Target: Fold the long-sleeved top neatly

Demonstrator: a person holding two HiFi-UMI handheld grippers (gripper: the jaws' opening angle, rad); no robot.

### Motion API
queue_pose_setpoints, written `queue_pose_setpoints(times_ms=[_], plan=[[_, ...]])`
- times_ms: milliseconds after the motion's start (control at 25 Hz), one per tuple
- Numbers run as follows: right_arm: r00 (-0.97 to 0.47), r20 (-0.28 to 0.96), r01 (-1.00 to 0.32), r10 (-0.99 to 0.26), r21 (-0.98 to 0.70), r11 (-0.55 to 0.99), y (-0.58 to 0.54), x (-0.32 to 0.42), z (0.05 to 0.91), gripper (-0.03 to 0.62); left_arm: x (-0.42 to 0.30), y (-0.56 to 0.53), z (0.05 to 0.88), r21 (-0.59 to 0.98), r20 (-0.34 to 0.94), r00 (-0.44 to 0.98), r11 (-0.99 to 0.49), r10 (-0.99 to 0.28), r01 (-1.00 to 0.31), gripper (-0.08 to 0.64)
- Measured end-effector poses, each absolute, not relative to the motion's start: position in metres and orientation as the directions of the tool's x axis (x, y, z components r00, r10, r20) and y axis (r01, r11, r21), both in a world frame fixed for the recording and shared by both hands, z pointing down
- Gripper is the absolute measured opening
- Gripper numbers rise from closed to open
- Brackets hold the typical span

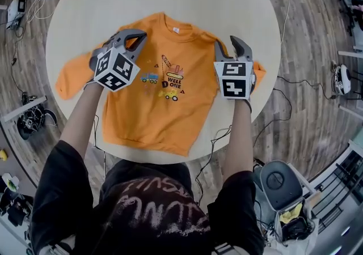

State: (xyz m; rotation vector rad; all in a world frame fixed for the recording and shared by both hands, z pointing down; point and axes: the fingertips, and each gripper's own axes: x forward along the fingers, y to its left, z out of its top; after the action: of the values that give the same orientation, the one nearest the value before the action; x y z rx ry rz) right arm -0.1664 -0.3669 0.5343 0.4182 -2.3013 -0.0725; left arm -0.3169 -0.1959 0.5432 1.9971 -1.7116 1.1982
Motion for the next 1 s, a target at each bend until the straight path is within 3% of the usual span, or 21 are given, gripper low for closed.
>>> queue_pose_setpoints(times_ms=[200, 440, 800, 880, 1000], plan=[[-0.682, 0.641, -0.324, -0.353, 0.167, 0.931, -0.377, -0.13, 0.508, 0.154, -0.3, -0.199, 0.549, -0.296, 0.714, -0.02, -0.275, -0.7, -0.915, 0.008], [-0.591, 0.648, -0.477, -0.479, 0.199, 0.856, -0.376, -0.049, 0.508, 0.007, -0.271, -0.206, 0.544, -0.276, 0.704, 0.011, -0.288, -0.71, -0.917, 0.008], [-0.507, 0.73, -0.602, -0.457, 0.08, 0.795, -0.344, 0.018, 0.56, 0.01, -0.224, -0.213, 0.558, -0.231, 0.71, 0.044, -0.292, -0.703, -0.928, 0.008], [-0.507, 0.739, -0.607, -0.443, 0.06, 0.793, -0.339, 0.018, 0.567, 0.044, -0.216, -0.215, 0.558, -0.231, 0.71, 0.046, -0.294, -0.703, -0.927, 0.008], [-0.513, 0.752, -0.599, -0.414, 0.032, 0.8, -0.333, 0.009, 0.578, 0.149, -0.205, -0.215, 0.559, -0.224, 0.712, 0.057, -0.303, -0.7, -0.926, 0.008]])
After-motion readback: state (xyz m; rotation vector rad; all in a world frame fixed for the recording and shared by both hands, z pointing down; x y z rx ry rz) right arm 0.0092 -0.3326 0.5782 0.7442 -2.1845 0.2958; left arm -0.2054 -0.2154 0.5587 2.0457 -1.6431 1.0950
